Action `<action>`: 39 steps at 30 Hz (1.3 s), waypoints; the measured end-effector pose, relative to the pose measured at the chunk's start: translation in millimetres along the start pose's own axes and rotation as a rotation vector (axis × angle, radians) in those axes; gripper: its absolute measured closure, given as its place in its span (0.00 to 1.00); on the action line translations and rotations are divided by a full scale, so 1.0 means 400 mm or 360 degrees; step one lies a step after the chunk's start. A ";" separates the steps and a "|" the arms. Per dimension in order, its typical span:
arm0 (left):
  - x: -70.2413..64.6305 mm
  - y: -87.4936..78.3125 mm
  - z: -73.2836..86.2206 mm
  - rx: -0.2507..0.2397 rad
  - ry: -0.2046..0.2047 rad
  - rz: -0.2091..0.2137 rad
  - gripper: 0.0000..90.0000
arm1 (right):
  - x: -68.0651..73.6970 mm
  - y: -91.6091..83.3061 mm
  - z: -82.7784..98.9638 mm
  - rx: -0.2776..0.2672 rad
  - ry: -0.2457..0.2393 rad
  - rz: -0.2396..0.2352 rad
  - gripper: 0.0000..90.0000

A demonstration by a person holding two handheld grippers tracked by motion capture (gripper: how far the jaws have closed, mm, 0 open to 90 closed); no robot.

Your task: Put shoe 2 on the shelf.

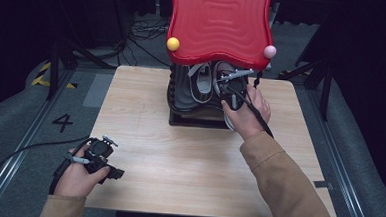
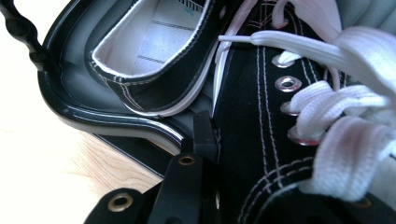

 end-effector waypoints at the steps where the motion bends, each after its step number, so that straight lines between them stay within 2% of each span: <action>1: -0.001 0.000 -0.002 0.0002 0.0006 -0.0005 0.29 | 0.002 0.003 -0.001 0.0001 -0.0004 -0.0004 0.97; 3: -0.003 0.000 -0.005 0.0005 0.0018 -0.0004 0.29 | 0.004 0.013 -0.001 0.0021 0.0013 -0.0037 0.97; 7: -0.006 0.000 -0.010 0.0003 0.0029 -0.0002 0.29 | 0.002 0.036 0.001 0.0068 0.0062 -0.0151 0.96; 10: -0.007 0.002 -0.014 0.0003 0.0024 -0.0001 0.29 | -0.002 0.037 -0.003 0.0075 0.0068 -0.0199 0.96; 12: -0.009 0.005 -0.019 0.0005 0.0027 0.0000 0.29 | -0.004 0.036 -0.006 0.0082 0.0106 -0.0245 0.96; 17: -0.019 0.005 -0.032 0.0009 0.0062 0.0003 0.29 | 0.004 0.039 -0.005 0.0114 0.0111 -0.0223 0.94; 19: -0.022 0.003 -0.039 0.0012 0.0072 0.0003 0.29 | 0.007 0.037 -0.003 0.0106 0.0105 -0.0248 0.90; 23: -0.027 0.004 -0.059 0.0014 0.0108 0.0002 0.29 | 0.018 0.027 0.008 0.0092 0.0104 -0.0351 0.72; 24: -0.029 0.003 -0.065 0.0013 0.0119 0.0000 0.29 | 0.022 0.022 0.012 0.0078 0.0100 -0.0380 0.68; 26: -0.035 0.001 -0.081 0.0008 0.0147 -0.0002 0.29 | 0.024 0.005 0.023 0.0070 0.0086 -0.0378 0.66; 27: -0.041 0.001 -0.089 0.0006 0.0139 0.0010 0.29 | 0.022 -0.008 0.029 0.0052 0.0078 -0.0381 0.64; 30: -0.050 -0.002 -0.112 0.0000 0.0191 -0.0005 0.29 | 0.023 -0.040 0.047 0.0036 0.0087 -0.0430 0.62; 33: -0.062 -0.004 -0.134 -0.0006 0.0229 -0.0001 0.28 | 0.019 -0.078 0.078 0.0001 -0.0001 -0.0412 0.63; 36: -0.067 -0.003 -0.151 -0.0004 0.0242 0.0004 0.28 | 0.014 -0.138 0.105 -0.0089 -0.0048 -0.0478 0.66; 38: -0.076 -0.004 -0.169 -0.0006 0.0264 0.0007 0.28 | 0.010 -0.161 0.128 -0.0075 -0.0073 -0.0523 0.68; 39: -0.082 -0.005 -0.176 -0.0008 0.0276 0.0013 0.28 | 0.009 -0.170 0.143 -0.0050 -0.0115 -0.0543 0.69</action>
Point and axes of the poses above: each handheld gripper's, and its own axes: y roughly forward along the jaws, z roughly out of its underside, x roughly to its left, the point moved 8 cm from there along y, roughly forward along the jaws, and after that the axes turned 14 degrees about x, right-handed, at the moved point
